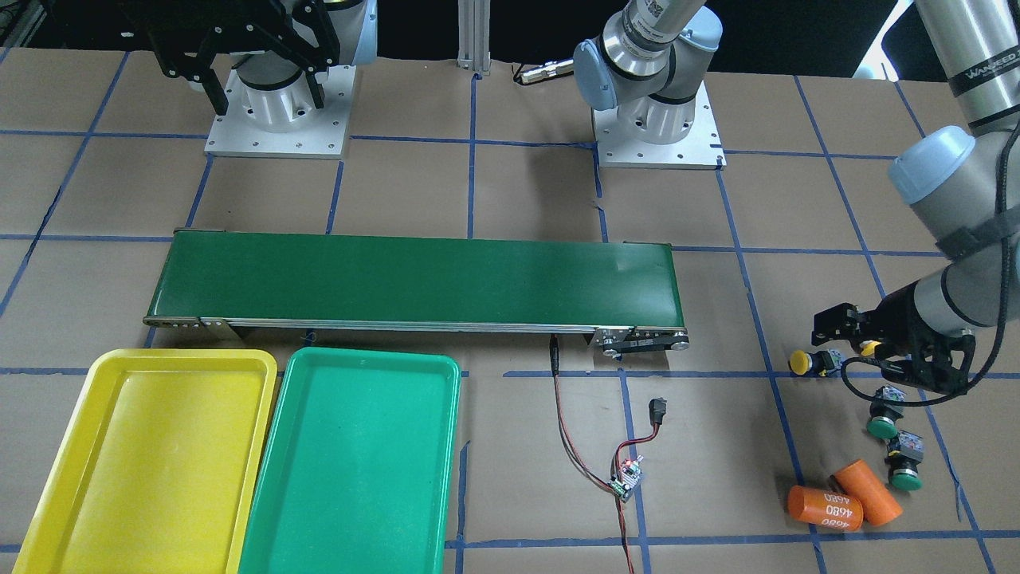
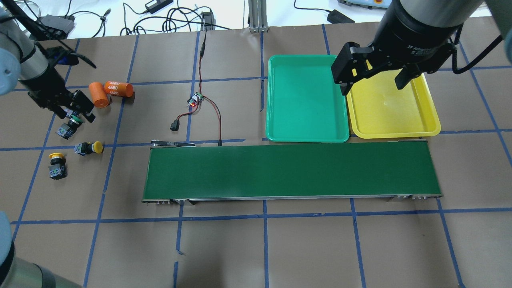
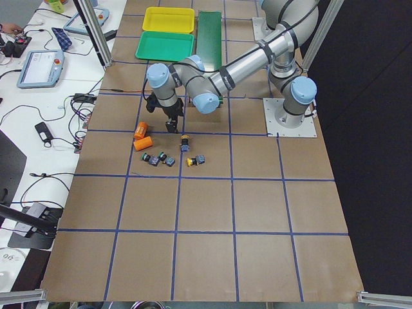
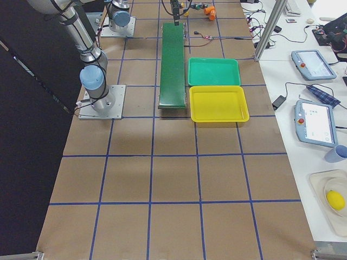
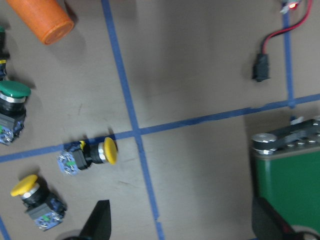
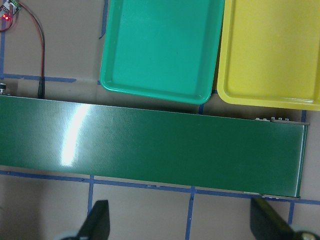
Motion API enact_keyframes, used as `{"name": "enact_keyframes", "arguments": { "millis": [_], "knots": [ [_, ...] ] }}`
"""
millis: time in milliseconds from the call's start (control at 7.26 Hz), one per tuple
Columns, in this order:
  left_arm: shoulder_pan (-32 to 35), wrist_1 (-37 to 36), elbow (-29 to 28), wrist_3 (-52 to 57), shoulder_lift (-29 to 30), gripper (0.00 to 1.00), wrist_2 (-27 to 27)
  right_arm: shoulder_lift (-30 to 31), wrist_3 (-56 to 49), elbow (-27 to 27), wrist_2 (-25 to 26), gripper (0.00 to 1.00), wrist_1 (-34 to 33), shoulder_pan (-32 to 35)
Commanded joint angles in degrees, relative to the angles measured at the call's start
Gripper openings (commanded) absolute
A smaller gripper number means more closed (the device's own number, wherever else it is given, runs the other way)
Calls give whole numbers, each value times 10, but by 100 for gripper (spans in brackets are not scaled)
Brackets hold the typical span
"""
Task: Sort buttons by color to trays
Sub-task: 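Lower the left gripper onto a yellow-capped button switch and grasp it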
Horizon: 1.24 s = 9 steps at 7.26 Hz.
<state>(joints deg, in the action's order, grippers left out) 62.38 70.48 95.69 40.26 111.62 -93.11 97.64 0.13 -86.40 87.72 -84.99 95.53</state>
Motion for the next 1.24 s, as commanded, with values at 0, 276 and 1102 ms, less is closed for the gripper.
{"name": "enact_keyframes", "arguments": {
  "millis": [0, 276, 1102],
  "knots": [
    [-9, -108, 62, 16, 11, 100, -3, 0, 0, 0, 0, 100, 0, 0],
    [-12, -128, 73, -58, 25, 100, -2, 0, 0, 0, 0, 100, 0, -1],
    [-19, -131, 79, -70, 34, 100, -1, 0, 0, 0, 0, 100, 0, 0]
  ]
}}
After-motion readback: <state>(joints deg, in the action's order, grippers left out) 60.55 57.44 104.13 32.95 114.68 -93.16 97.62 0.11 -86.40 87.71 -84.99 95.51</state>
